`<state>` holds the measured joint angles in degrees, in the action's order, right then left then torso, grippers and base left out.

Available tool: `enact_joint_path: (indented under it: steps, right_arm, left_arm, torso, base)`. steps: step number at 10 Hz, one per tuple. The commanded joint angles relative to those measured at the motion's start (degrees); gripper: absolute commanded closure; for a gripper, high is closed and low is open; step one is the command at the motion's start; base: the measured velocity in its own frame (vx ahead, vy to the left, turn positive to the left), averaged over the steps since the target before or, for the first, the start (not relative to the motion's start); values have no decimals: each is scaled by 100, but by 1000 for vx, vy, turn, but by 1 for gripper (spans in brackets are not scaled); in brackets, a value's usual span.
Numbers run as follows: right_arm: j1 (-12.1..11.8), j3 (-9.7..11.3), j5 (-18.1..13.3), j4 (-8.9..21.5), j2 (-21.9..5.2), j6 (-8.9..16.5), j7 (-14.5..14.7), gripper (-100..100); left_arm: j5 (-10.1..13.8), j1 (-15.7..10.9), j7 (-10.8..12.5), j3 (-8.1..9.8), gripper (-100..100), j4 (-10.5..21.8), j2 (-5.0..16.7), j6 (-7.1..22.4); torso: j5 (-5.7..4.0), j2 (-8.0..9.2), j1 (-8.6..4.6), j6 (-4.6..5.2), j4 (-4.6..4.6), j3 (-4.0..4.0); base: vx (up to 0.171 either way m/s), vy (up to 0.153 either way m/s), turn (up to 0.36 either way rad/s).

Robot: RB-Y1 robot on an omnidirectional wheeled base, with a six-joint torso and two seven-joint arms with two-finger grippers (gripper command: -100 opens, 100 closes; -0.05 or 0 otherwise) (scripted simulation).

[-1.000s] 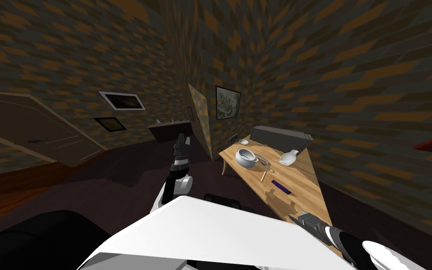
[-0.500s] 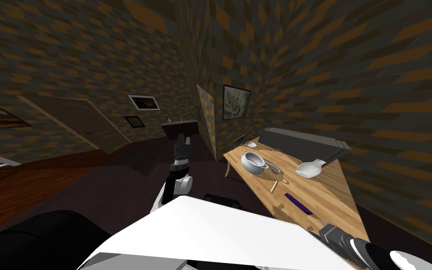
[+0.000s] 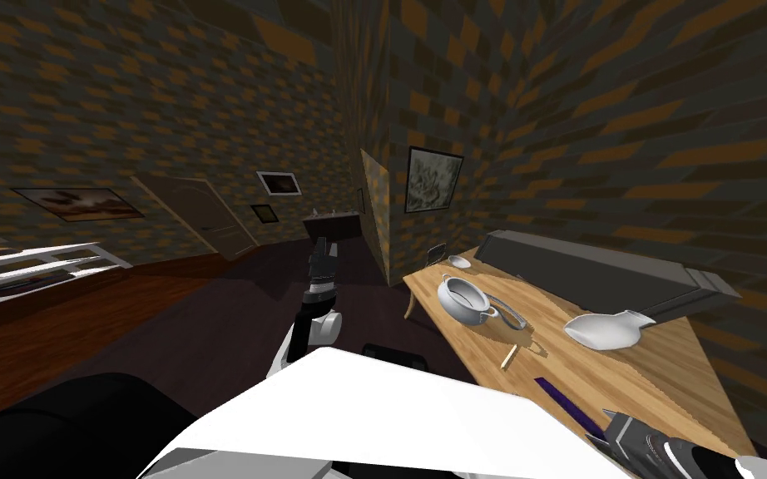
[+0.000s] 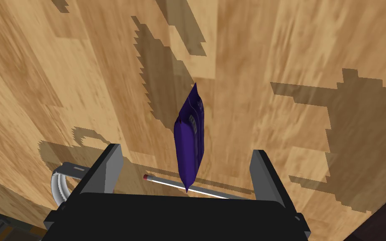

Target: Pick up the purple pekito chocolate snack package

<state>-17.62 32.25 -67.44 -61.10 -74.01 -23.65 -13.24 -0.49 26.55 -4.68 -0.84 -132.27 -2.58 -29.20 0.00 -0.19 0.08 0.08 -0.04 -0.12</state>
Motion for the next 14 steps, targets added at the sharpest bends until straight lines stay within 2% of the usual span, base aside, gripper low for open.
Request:
enact_joint_path:
  steps: [1, 2, 3, 4, 5, 6, 8, 9, 11, 12, 13, 14]
  right_arm:
    - [0, 0, 0, 0, 0, 0, 0, 0]
    - [-131, 211, -11, -223, -72, 288, -193, -100]
    - [-131, 211, -11, -223, -72, 335, -193, -100]
    - [-263, 422, -22, -444, -145, 546, -384, -100]
    - [-263, 422, -22, -444, -145, 667, -384, -100]
    - [-394, 634, -32, -666, -217, 827, -576, -100]
    - [-394, 634, -32, -666, -217, 1000, -576, -100]
    - [-525, 845, -43, -887, -290, 1207, -767, -100]
    - [-525, 845, -43, -887, -290, 1333, -767, -100]
    - [-657, 1056, -54, -1108, -363, 1563, -959, -100]
    - [-657, 1056, -54, -1108, -363, 1666, -959, -100]
    - [-788, 1268, -65, -1329, -436, 1859, -1150, -100]
  left_arm:
    - [0, 0, 0, 0, 0, 0, 0, 0]
    - [0, 0, 0, 0, 0, 0, 0, 0]
    - [0, -1, 0, 0, 0, 0, 0, 0]
    - [0, 0, 0, 0, 0, 0, 0, 0]
    - [0, 0, 0, 0, 0, 0, 0, 0]
    - [0, 0, 0, 0, 0, 0, 0, 0]
    - [0, 0, 0, 0, 0, 0, 0, 0]
    - [0, 0, 0, 0, 0, 0, 0, 0]
    - [0, 0, 0, 0, 0, 0, 0, 0]
    - [0, 0, 0, 0, 0, 0, 0, 0]
    - [0, -1, 0, 0, 0, 0, 0, 0]
    - [0, 0, 0, 0, 0, 0, 0, 0]
  torso:
    - [0, 0, 0, 0, 0, 0]
    - [1, 10, 2, 0, 3, 6]
    - [-1, 9, -6, -2, 3, 6]
    - [-2, 9, -10, 0, 3, 6]
    - [-3, 6, -13, -1, 2, 5]
    - [-3, 7, -14, 0, 2, 5]
    - [-2, 9, -10, 1, 2, 6]
    - [-1, 13, -5, 1, 3, 8]
    - [-1, 11, -8, 0, 3, 7]
    - [-1, 14, -4, 1, 4, 9]
    - [-1, 11, -5, -1, 3, 7]
    - [-1, 9, -9, 1, 3, 6]
  base:
    - [6, -2, -4]
    - [21, -29, 101]
    - [25, -39, 61]
    - [34, -46, 100]
    - [28, -46, 51]
    - [29, -44, 100]
    - [16, -28, 18]
    - [20, -32, 92]
    - [12, -27, 30]
    - [20, -26, 103]
    - [26, -39, 55]
    - [26, -52, 70]
